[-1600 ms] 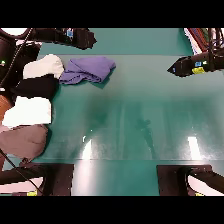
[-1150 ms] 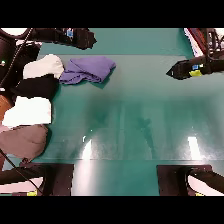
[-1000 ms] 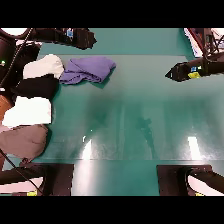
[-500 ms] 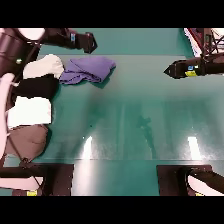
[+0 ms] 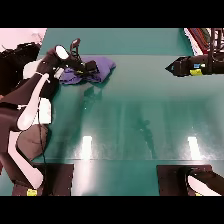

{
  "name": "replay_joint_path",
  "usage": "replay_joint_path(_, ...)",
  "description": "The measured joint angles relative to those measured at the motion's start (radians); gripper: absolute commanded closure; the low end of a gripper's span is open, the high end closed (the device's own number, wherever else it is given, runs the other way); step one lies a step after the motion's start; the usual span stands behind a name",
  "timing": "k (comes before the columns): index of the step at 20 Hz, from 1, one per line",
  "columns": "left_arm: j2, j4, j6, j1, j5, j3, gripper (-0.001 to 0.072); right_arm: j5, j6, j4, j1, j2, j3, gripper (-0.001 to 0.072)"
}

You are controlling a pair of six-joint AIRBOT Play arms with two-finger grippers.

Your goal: Fold the shirts.

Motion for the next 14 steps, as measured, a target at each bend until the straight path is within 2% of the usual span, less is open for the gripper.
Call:
replay_joint_path(1, -0.013, -0.026, 0.000, 0.004, 0.027, 0.002, 0.0243, -0.003, 0.000, 0.000, 0.000, 0.002, 0.000, 0.0698)
replay_joint_path(2, -0.023, -0.052, -0.002, 0.007, 0.050, 0.006, 0.0563, -0.005, 0.000, 0.000, 0.000, 0.004, 0.000, 0.0698)
replay_joint_path(3, -0.030, -0.068, -0.002, 0.011, 0.060, 0.013, 0.0684, -0.006, 0.000, 0.001, 0.000, 0.006, 0.000, 0.0698)
replay_joint_path(8, 0.020, -0.100, 0.023, 0.024, 0.063, 0.119, 0.0686, -0.005, 0.000, -0.008, 0.000, 0.008, 0.068, 0.0698)
replay_joint_path(14, 0.348, -0.015, 0.178, -0.040, -0.010, 0.221, 0.0686, 0.035, 0.000, -0.050, 0.000, 0.010, 0.302, 0.0698)
